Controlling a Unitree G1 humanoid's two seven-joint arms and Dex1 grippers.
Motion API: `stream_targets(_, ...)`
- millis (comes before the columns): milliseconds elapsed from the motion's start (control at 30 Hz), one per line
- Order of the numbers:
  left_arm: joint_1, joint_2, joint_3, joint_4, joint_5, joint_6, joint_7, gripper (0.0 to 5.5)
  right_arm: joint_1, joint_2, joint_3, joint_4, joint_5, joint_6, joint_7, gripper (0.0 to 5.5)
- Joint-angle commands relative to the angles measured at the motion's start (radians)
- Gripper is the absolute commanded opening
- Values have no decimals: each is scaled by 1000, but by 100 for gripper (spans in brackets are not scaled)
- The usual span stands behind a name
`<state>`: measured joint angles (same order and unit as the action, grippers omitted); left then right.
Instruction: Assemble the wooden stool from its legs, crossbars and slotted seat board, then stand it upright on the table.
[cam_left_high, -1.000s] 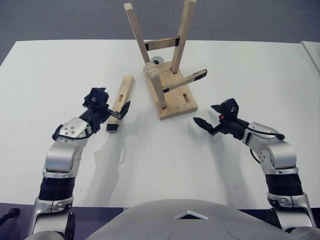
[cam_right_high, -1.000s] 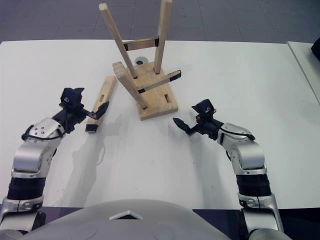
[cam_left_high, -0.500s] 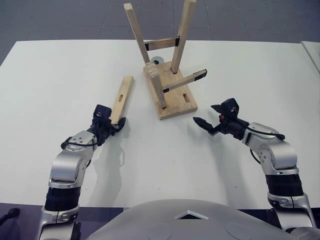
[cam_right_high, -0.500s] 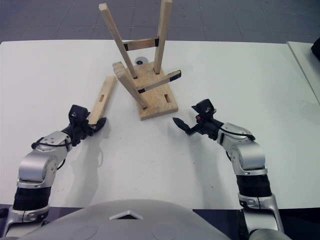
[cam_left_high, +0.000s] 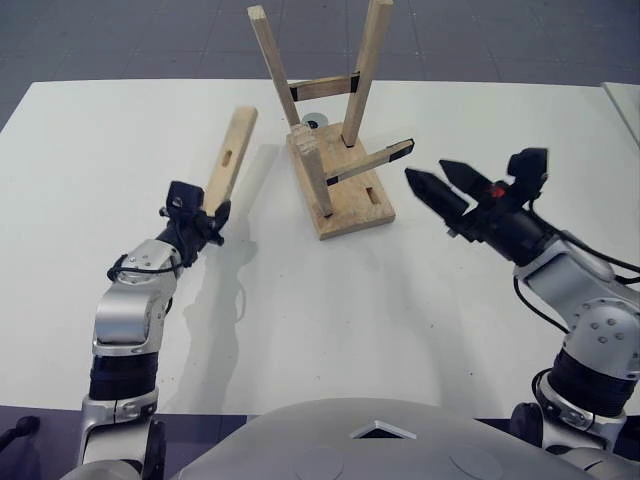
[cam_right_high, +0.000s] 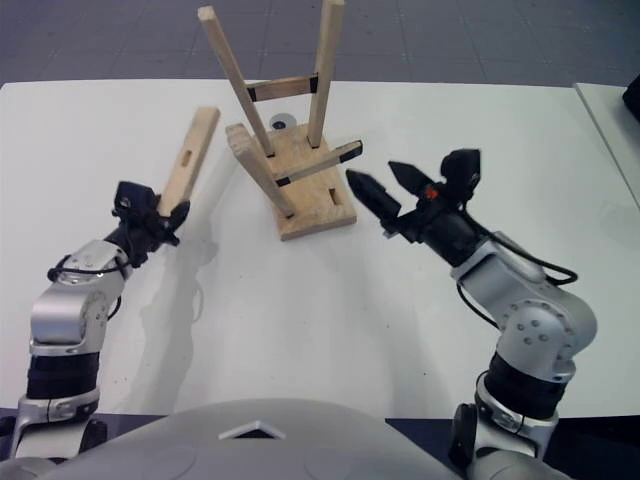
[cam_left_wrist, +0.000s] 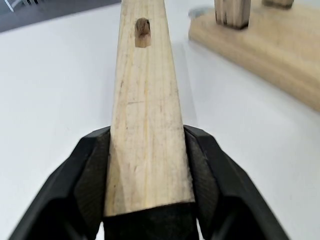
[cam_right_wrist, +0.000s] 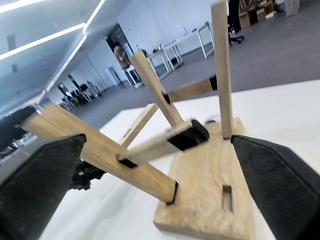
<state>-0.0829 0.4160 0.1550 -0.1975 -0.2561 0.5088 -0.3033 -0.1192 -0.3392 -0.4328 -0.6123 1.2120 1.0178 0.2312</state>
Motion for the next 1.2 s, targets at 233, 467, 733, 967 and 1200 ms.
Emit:
stream_targets(233, -210, -25, 140, -141, -525, 6, -254, 206, -286, -121, 125, 40, 460, -134, -259, 540)
stream_targets(467, -301, 74, 150, -260, -942, 256, -277, 206, -396, -144, 257, 113, 589, -151, -246, 540)
stream_targets(733, -269, 222, 110, -337, -1091, 370, -399, 206, -513, -171, 363, 176, 612, -129, -189, 540)
stream_targets(967, -251, 247, 88, -333, -1066, 356, -419, 206, -536, -213, 398, 164, 606, -94, -100, 433)
stream_targets(1200, -233, 272, 93, -323, -1080, 369, -447, 206, -537, -246, 394, 159, 597, -95, -28, 324)
